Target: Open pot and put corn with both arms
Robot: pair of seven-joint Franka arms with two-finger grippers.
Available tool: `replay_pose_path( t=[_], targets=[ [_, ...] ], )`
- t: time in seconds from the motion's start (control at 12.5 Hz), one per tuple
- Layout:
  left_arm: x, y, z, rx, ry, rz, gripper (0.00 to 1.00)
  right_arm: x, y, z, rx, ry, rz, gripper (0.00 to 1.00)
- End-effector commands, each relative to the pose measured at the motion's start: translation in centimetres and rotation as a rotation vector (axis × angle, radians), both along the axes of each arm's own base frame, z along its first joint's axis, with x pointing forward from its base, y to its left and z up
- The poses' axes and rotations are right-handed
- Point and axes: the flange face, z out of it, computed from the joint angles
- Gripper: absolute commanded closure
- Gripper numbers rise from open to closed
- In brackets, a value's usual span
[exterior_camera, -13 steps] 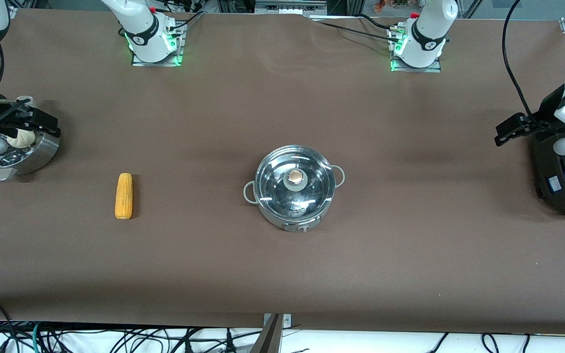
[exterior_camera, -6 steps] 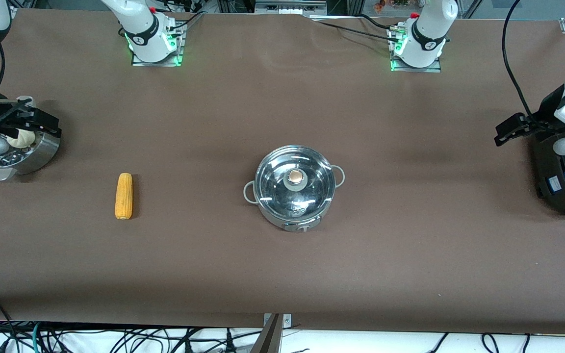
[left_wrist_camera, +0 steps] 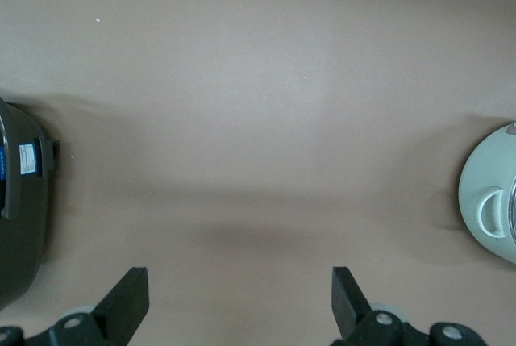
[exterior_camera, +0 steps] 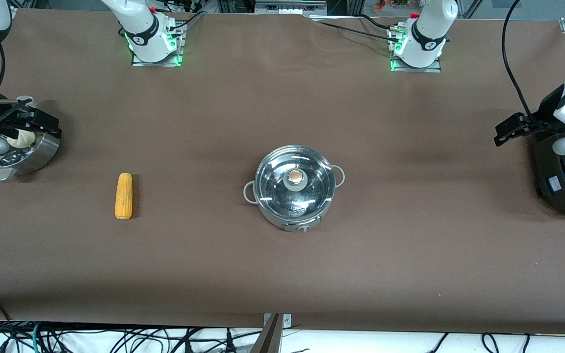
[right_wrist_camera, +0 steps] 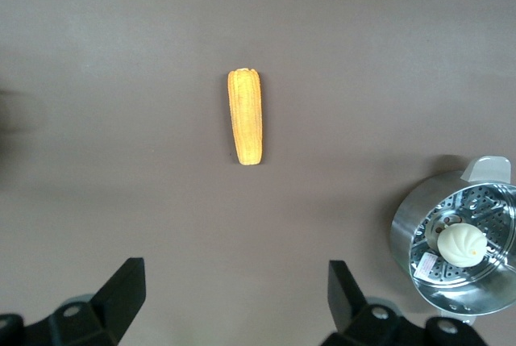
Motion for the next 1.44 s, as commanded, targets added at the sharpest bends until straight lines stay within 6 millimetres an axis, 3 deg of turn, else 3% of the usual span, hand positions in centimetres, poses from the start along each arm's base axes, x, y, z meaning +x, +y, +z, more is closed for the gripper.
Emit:
replay_pose_path(
  t=[0.0,0.24,0.4,0.56,0.72,0.8,0.88,1.04,1.2,1.36],
  targets=[
    [-0.7,-0.2,0.5,0.019,-0.007,-0.001,0.00,0.3,0.2,0.3,-0.017,-0.007,0.006,0.00],
    [-0.5,0.0,0.5,0.015,-0.013,-0.009,0.00,0.3,0.2,0.3,-0.017,-0.009,0.006,0.00],
    [1.1,-0.5,0.0,0.024,-0.009,-0.021,0.00,0.3,0.4,0.3,-0.015,-0.009,0.007,0.00],
    [1.3,-0.6,0.3,0.024,-0.015,-0.022,0.00,0.3,0.7,0.2,-0.015,-0.007,0.010,0.00],
    [2.1,-0.2,-1.7,0.021,0.018,-0.023,0.00,0.6,0.7,-0.6,-0.022,0.006,0.013,0.00],
    [2.1,-0.9,-1.7,0.010,0.018,-0.026,0.00,0.8,0.6,-0.8,-0.020,0.011,0.011,0.00],
    [2.1,-3.5,-1.8,0.001,0.020,-0.049,0.00,0.8,0.6,-0.9,-0.020,0.011,0.010,0.00],
    [1.7,-11.1,-3.0,-0.008,0.038,-0.006,0.00,0.8,0.6,-0.9,-0.020,0.011,0.010,0.00],
    [3.0,-19.1,-4.2,-0.023,0.039,0.038,0.00,0.9,0.6,-0.9,-0.020,0.003,0.010,0.00],
    [4.5,-24.7,-6.5,-0.050,0.060,0.017,0.00,1.4,0.5,-1.8,-0.018,0.012,0.007,0.00]
  ],
)
